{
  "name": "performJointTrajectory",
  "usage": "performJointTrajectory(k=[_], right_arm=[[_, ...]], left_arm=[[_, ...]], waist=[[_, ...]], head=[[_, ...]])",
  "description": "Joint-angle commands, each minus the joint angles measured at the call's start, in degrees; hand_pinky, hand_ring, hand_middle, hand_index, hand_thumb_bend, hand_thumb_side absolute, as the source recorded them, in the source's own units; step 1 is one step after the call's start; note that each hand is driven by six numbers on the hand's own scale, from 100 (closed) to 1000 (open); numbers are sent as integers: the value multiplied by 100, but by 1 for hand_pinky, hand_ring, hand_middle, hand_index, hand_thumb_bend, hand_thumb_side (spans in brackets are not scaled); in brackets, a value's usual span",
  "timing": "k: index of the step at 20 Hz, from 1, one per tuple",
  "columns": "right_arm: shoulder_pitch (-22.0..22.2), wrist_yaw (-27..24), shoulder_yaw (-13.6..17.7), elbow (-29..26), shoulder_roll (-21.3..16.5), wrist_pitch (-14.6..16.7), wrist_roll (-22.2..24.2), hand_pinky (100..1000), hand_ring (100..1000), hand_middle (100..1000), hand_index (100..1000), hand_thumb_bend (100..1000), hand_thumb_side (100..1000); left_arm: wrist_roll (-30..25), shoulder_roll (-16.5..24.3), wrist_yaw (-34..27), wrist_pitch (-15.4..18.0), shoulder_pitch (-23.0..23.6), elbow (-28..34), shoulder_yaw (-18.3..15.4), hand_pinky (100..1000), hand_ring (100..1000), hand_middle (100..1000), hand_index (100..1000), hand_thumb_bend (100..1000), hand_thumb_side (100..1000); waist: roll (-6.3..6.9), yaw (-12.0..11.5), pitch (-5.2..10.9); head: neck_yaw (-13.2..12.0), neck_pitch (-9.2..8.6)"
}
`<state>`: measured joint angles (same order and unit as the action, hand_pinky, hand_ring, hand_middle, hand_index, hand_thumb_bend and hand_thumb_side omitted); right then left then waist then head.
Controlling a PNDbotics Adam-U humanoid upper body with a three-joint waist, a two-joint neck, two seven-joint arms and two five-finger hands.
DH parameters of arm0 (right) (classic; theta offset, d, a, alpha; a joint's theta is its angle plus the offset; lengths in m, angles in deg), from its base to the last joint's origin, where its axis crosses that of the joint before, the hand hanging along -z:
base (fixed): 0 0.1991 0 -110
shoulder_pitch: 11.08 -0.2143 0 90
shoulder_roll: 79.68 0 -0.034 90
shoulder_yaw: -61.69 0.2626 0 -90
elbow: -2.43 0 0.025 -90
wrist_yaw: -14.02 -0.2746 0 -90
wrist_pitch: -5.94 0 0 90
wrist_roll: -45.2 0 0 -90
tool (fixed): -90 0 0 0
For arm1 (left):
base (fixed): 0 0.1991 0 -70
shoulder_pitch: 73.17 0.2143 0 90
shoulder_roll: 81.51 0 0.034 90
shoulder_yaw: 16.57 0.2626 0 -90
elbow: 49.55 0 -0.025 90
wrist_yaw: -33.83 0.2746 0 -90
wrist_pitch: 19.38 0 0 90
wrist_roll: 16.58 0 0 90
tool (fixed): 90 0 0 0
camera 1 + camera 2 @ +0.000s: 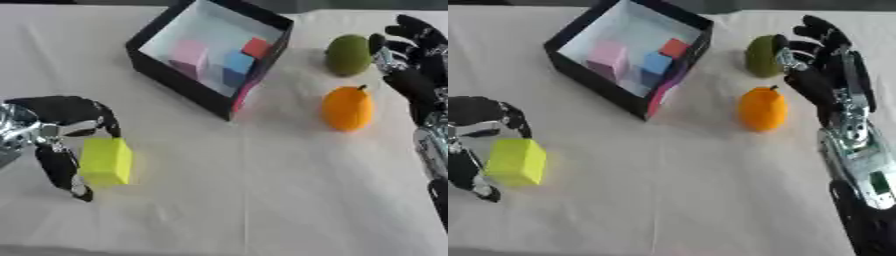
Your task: Pick up objects on the table and place them in the box.
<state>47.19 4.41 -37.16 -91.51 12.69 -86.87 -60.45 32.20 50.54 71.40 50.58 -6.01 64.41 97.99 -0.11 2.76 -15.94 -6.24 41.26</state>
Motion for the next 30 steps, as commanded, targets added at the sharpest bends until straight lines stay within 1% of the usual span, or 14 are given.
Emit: performJointTrajectory(k=[1,4,6,8,9,14,16,19,20,21,25,27,30], right_arm=[[-73,12,27,-89,-120,5,1,799,759,754,844,344,253],[-71,11,30,-88,-124,7,-4,799,759,754,844,343,253],[-70,10,28,-89,-127,8,-3,799,759,754,844,342,254],[-71,10,26,-88,-128,8,-2,799,759,754,844,341,254],[-70,9,28,-87,-129,8,-3,799,759,754,844,341,254],[-70,15,28,-80,-134,5,-7,799,759,754,844,340,254],[-70,16,31,-78,-135,5,-11,799,760,755,844,339,255],[-68,16,33,-79,-138,5,-18,800,760,755,844,339,255],[-68,17,31,-78,-139,4,-17,800,760,755,844,338,255],[-67,18,31,-78,-139,3,-17,800,760,755,844,338,255],[-62,19,33,-76,-144,0,-26,800,760,755,844,336,257],[-59,19,34,-78,-146,2,-27,800,760,755,844,336,257],[-47,19,43,-81,-153,6,-37,800,760,755,844,334,258]], left_arm=[[135,90,197,18,-29,62,-40,725,778,688,733,796,115],[311,57,428,74,0,62,4,705,761,661,710,831,101],[446,25,605,86,-2,62,29,683,737,629,688,839,100],[579,-20,779,90,-6,34,72,674,727,620,681,844,100],[637,-42,838,90,-11,11,86,657,712,606,671,835,100],[904,-98,970,38,-11,-62,115,637,692,591,660,793,100],[982,-111,965,-10,-6,-83,112,626,684,585,633,767,100],[1053,-142,820,-182,-19,-110,81,587,651,552,566,685,100],[1049,-153,713,-256,-28,-114,72,564,628,534,538,631,100],[1024,-165,572,-337,-34,-113,59,554,617,524,522,598,100],[941,-159,93,-576,-82,26,-45,530,597,505,491,508,100],[969,-154,-65,-576,-152,54,-129,516,585,494,480,482,100],[1142,-119,-296,-428,-361,61,-330,500,575,485,479,455,100]], waist=[[18,-9,88],[23,-21,97],[27,-30,107],[30,-32,116],[32,-30,119],[38,-21,117],[39,-21,116],[37,-22,117],[36,-23,116],[35,-24,116],[36,-31,116],[38,-35,121],[43,-52,133]], head=[[-26,26],[-33,46],[-39,59],[-47,62],[-52,63],[-59,82],[-58,85],[-57,88],[-60,91],[-61,94],[-59,103],[-55,99],[-37,100]])
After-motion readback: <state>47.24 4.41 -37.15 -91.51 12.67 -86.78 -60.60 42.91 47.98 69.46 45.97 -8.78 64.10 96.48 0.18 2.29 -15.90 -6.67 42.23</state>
